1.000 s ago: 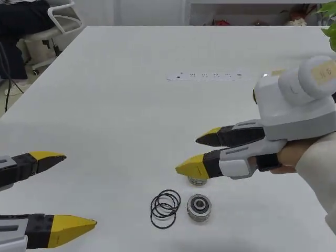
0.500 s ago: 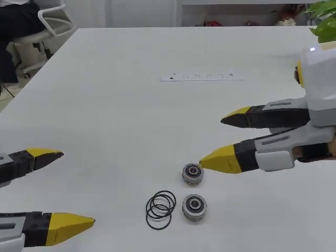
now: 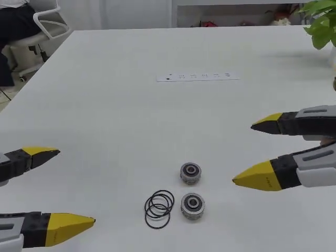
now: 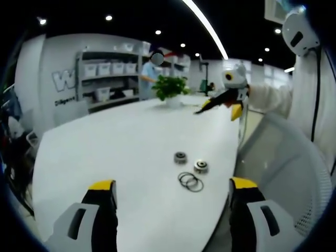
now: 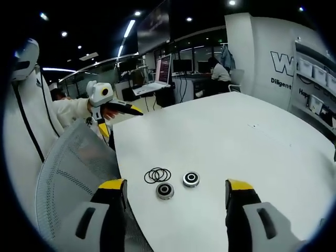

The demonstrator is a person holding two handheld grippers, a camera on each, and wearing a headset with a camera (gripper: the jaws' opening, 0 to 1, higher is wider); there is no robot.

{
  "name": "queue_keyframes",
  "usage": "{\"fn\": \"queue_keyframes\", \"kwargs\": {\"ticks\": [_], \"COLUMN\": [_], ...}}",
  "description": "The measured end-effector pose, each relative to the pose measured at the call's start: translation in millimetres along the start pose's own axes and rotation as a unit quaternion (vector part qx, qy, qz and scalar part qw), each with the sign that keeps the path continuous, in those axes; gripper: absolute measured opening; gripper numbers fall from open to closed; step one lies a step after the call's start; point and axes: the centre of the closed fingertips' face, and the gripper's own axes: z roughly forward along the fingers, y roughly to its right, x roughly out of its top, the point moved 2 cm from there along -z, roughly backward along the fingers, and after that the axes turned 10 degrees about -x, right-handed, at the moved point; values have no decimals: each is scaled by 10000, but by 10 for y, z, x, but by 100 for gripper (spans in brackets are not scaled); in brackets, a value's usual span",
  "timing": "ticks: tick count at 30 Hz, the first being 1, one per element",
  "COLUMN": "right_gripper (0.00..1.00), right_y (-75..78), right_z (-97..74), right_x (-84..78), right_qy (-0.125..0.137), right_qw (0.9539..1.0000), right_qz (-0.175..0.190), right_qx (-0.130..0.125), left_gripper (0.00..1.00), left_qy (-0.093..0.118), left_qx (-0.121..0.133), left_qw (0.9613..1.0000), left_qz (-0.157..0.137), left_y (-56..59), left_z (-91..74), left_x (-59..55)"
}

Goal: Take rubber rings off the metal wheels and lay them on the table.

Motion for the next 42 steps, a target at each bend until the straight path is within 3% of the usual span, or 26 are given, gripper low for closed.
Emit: {"fn": "queue_keyframes", "kwargs": {"ticks": [8, 13, 22, 26, 31, 42], "right_gripper": [81, 82, 83, 82, 81, 81], "right_y": [5, -5, -13, -40, -65, -93], "right_z": [-77, -96, -77, -49, -33, -29], "right_x": [-359, -500, -741, -863, -960, -1069], "right_qy": [-244, -267, -421, -582, -632, -689], "right_qw": [9994, 9985, 9960, 9947, 9930, 9903], "right_qz": [230, 451, 763, 826, 970, 1174], "right_qx": [-79, -124, -181, -198, -221, -268], "left_gripper": [98, 99, 100, 100, 99, 98], "left_qy": [-31, -53, -138, -239, -311, -279], "left_qx": [36, 55, 66, 125, 135, 178], "left_qw": [9999, 9998, 9993, 9988, 9982, 9977], "left_qz": [-116, -197, -345, -411, -496, -595], "left_y": [37, 42, 41, 4, -20, -56], "left_z": [7, 16, 27, 17, -7, -12], "left_x": [-25, -58, -179, -291, -402, -468]}}
